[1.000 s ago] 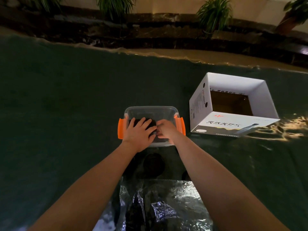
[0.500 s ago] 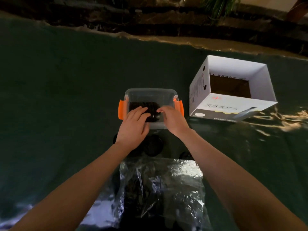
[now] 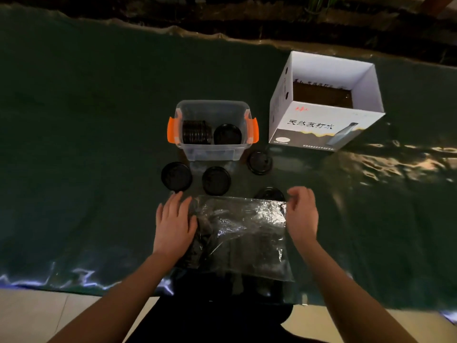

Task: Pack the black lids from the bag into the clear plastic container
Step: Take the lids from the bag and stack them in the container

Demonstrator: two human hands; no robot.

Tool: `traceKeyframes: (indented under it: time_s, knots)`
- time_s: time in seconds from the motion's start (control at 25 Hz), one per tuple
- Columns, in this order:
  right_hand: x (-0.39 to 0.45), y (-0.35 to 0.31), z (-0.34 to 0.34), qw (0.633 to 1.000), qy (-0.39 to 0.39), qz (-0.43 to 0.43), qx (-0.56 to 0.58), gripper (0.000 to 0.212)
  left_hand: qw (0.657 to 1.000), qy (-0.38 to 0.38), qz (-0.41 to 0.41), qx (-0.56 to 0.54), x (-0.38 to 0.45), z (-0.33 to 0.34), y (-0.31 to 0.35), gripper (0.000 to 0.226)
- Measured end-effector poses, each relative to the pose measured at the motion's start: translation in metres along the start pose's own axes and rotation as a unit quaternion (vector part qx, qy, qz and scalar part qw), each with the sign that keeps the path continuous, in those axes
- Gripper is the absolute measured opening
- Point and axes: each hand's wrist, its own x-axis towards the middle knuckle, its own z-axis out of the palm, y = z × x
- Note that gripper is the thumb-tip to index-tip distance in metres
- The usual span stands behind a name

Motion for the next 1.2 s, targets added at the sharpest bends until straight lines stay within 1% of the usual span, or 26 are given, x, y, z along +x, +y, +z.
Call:
traceKeyframes:
  time_s: [0.04, 0.08, 0.12, 0.2, 0.24, 0.28, 0.36, 0.4, 0.44, 0.48, 0.52, 0.56, 0.6, 0.64, 0.68, 0.72, 0.76, 0.8, 0.84, 0.88, 0.92, 0.96, 1.04, 1.12, 1.2]
  knots:
    - [-0.012, 0.012, -0.003, 0.998, 0.003, 0.065, 0.026, 0.021, 0.999, -0.003, -0.027, -0.019, -0.006, 0.001, -0.001, 0.047]
    - [-0.023, 0.023, -0.004, 0.989, -0.021, 0.13, 0.059, 0.025, 0.997, -0.011, -0.053, -0.046, -0.012, 0.002, -0.002, 0.048]
    - [-0.033, 0.031, -0.004, 0.976, -0.072, 0.183, 0.091, 0.028, 0.994, -0.019, -0.079, -0.079, -0.019, 0.004, -0.002, 0.049]
    - [-0.048, 0.041, 0.002, 0.937, -0.231, 0.226, 0.132, 0.031, 0.976, -0.032, -0.139, -0.162, -0.03, 0.009, -0.005, 0.048]
    - [-0.052, 0.043, 0.007, 0.909, -0.306, 0.234, 0.16, 0.028, 0.963, -0.039, -0.174, -0.202, -0.034, 0.011, -0.006, 0.047]
    - [-0.054, 0.044, 0.012, 0.871, -0.374, 0.242, 0.206, 0.025, 0.95, -0.049, -0.206, -0.231, -0.037, 0.014, -0.007, 0.045]
    - [-0.055, 0.039, 0.025, 0.787, -0.471, 0.265, 0.298, 0.021, 0.932, -0.082, -0.243, -0.256, -0.043, 0.019, -0.009, 0.045]
    - [-0.057, 0.034, 0.032, 0.763, -0.508, 0.259, 0.306, 0.027, 0.929, -0.098, -0.246, -0.258, -0.045, 0.021, -0.01, 0.045]
    - [-0.058, 0.027, 0.04, 0.759, -0.54, 0.225, 0.284, 0.034, 0.929, -0.109, -0.243, -0.258, -0.047, 0.022, -0.011, 0.045]
    - [-0.06, 0.019, 0.048, 0.781, -0.558, 0.158, 0.232, 0.04, 0.929, -0.115, -0.238, -0.26, -0.047, 0.023, -0.012, 0.045]
    - [-0.062, 0.01, 0.057, 0.812, -0.553, 0.076, 0.169, 0.047, 0.929, -0.117, -0.234, -0.263, -0.047, 0.024, -0.013, 0.045]
    - [-0.065, 0.001, 0.066, 0.845, -0.522, 0.003, 0.118, 0.054, 0.928, -0.118, -0.23, -0.268, -0.046, 0.023, -0.014, 0.044]
    - [-0.066, -0.008, 0.073, 0.867, -0.488, -0.037, 0.098, 0.06, 0.928, -0.118, -0.227, -0.273, -0.045, 0.023, -0.014, 0.044]
    - [-0.068, -0.018, 0.078, 0.872, -0.477, -0.07, 0.089, 0.064, 0.926, -0.117, -0.226, -0.278, -0.044, 0.022, -0.015, 0.043]
    - [-0.069, -0.027, 0.08, 0.872, -0.471, -0.107, 0.084, 0.062, 0.925, -0.119, -0.224, -0.282, -0.043, 0.022, -0.015, 0.043]
    - [-0.073, -0.038, 0.079, 0.867, -0.474, -0.129, 0.086, 0.055, 0.924, -0.125, -0.223, -0.283, -0.043, 0.021, -0.016, 0.044]
    - [-0.077, -0.045, 0.08, 0.856, -0.482, -0.17, 0.081, 0.049, 0.923, -0.133, -0.225, -0.282, -0.043, 0.021, -0.018, 0.044]
    - [-0.08, -0.05, 0.082, 0.85, -0.486, -0.187, 0.077, 0.053, 0.922, -0.142, -0.227, -0.279, -0.044, 0.021, -0.019, 0.045]
    - [-0.082, -0.051, 0.085, 0.851, -0.486, -0.189, 0.067, 0.065, 0.922, -0.149, -0.227, -0.277, -0.044, 0.02, -0.02, 0.045]
    - [-0.085, -0.051, 0.088, 0.852, -0.476, -0.21, 0.05, 0.078, 0.922, -0.155, -0.226, -0.274, -0.044, 0.02, -0.021, 0.045]
    - [-0.086, -0.053, 0.089, 0.852, -0.476, -0.215, 0.036, 0.086, 0.922, -0.159, -0.227, -0.272, -0.043, 0.02, -0.021, 0.045]
    - [-0.086, -0.052, 0.09, 0.851, -0.472, -0.23, 0.021, 0.09, 0.92, -0.16, -0.231, -0.272, -0.042, 0.019, -0.021, 0.044]
    - [-0.088, -0.049, 0.094, 0.845, -0.486, -0.219, 0.042, 0.099, 0.912, -0.155, -0.252, -0.283, -0.038, 0.019, -0.02, 0.044]
    - [-0.089, -0.048, 0.097, 0.83, -0.508, -0.223, 0.059, 0.105, 0.896, -0.155, -0.284, -0.304, -0.035, 0.019, -0.019, 0.043]
    - [-0.092, -0.048, 0.101, 0.826, -0.515, -0.216, 0.075, 0.105, 0.875, -0.161, -0.306, -0.338, -0.034, 0.019, -0.02, 0.043]
